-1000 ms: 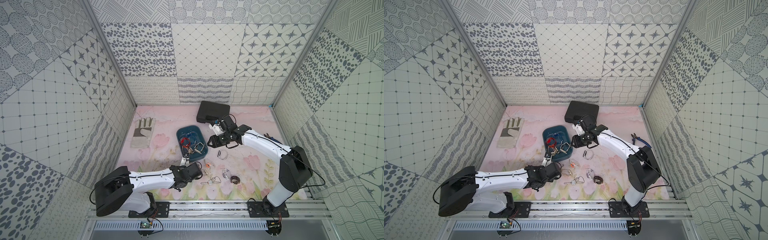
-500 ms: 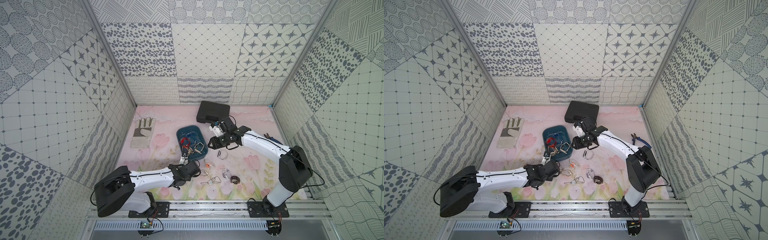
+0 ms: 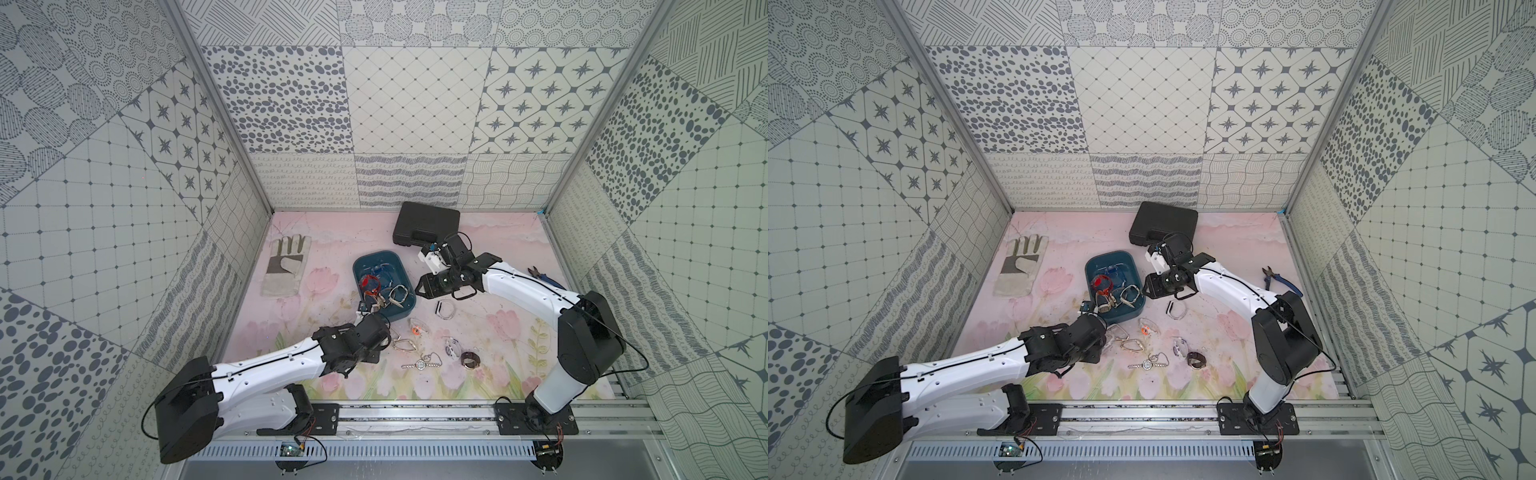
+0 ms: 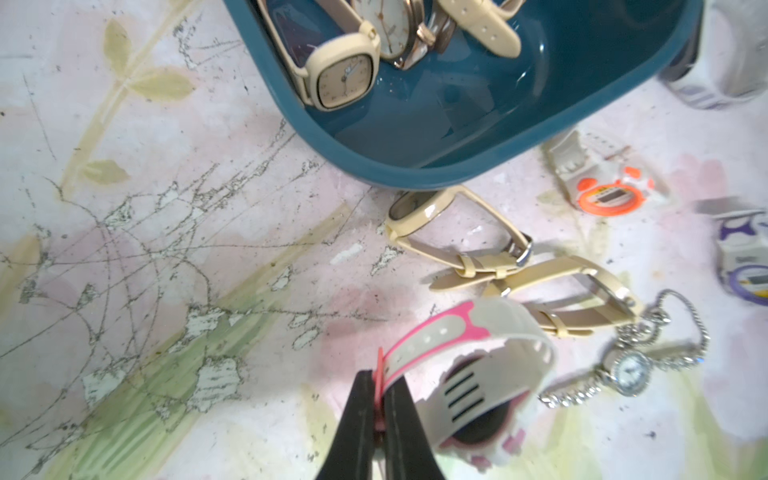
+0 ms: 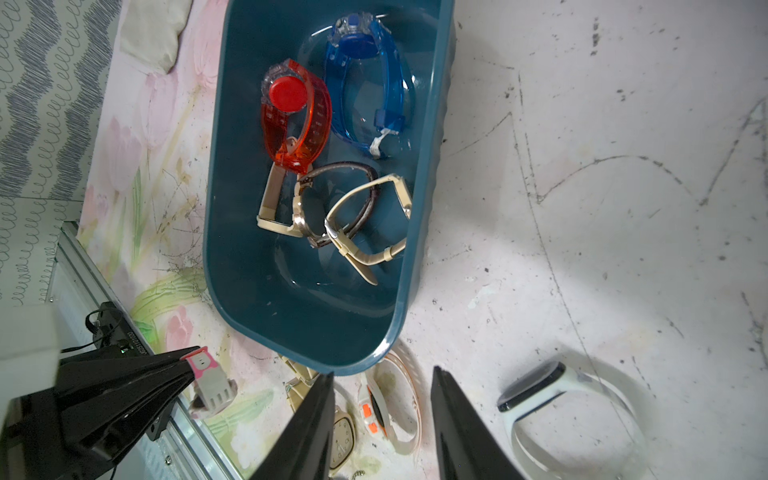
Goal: Put the watch into the storage box
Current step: Pick up the watch at the center of the board, then place the watch in the storage box.
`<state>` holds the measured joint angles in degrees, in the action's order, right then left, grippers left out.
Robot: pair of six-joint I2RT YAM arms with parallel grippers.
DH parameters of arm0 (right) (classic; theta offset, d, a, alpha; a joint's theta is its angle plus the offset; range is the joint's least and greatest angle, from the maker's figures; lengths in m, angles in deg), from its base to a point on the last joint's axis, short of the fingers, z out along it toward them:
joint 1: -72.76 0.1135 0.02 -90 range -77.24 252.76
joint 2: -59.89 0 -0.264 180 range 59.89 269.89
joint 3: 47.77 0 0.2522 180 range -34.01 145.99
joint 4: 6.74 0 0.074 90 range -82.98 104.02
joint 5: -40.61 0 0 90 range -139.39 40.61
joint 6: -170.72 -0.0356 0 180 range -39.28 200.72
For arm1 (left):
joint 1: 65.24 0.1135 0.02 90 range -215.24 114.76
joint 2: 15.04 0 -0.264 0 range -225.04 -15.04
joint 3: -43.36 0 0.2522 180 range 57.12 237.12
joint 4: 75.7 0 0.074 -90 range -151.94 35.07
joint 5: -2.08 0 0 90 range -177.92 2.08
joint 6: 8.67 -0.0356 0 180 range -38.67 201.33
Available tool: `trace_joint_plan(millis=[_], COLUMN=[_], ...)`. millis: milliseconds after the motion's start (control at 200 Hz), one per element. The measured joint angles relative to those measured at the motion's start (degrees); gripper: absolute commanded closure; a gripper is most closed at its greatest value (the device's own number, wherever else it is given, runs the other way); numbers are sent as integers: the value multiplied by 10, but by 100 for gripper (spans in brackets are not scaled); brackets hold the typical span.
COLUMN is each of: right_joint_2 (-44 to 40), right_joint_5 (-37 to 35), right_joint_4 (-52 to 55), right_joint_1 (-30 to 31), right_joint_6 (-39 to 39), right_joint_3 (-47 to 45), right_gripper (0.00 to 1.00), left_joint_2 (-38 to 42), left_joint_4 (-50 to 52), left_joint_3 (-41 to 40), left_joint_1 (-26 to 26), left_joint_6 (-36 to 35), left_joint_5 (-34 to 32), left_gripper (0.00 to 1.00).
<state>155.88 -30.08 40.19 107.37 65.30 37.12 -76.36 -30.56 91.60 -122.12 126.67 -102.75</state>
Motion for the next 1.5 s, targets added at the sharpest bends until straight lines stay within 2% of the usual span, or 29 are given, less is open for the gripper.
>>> trace_joint_plan(millis=[145,275,435,595,815,986,1186,1501], right_joint_2=[-5,-17,-31,-43,-66,-73,-77,-78], right_joint_5=[6,12,14,19,22,23,23,23], right_joint_4=[-14,-24,-27,-34,-41,-43,-43,-43], right_joint_1=[-7,-29,-48,-49,-52,-55,-55,-58], right_joint_6=[0,-2,-2,-2,-2,-2,-2,-2], right_joint_3=[-17,-45,-65,-71,-90,-96,-96,-99], right_gripper=[57,57,57,57,57,57,57,57], left_joint_2=[49,41,-39,-156,-301,-369,-419,-452], left_joint_4=[54,80,95,101,101,103,108,117], left_joint_3=[44,96,172,257,365,408,435,446], left_joint_1=[28,69,134,161,172,170,158,145], left_joint_6=[-10,-32,-81,-130,-190,-223,-248,-268], left_joint_5=[40,75,120,144,156,153,138,112], left_gripper=[100,100,100,100,100,100,100,100])
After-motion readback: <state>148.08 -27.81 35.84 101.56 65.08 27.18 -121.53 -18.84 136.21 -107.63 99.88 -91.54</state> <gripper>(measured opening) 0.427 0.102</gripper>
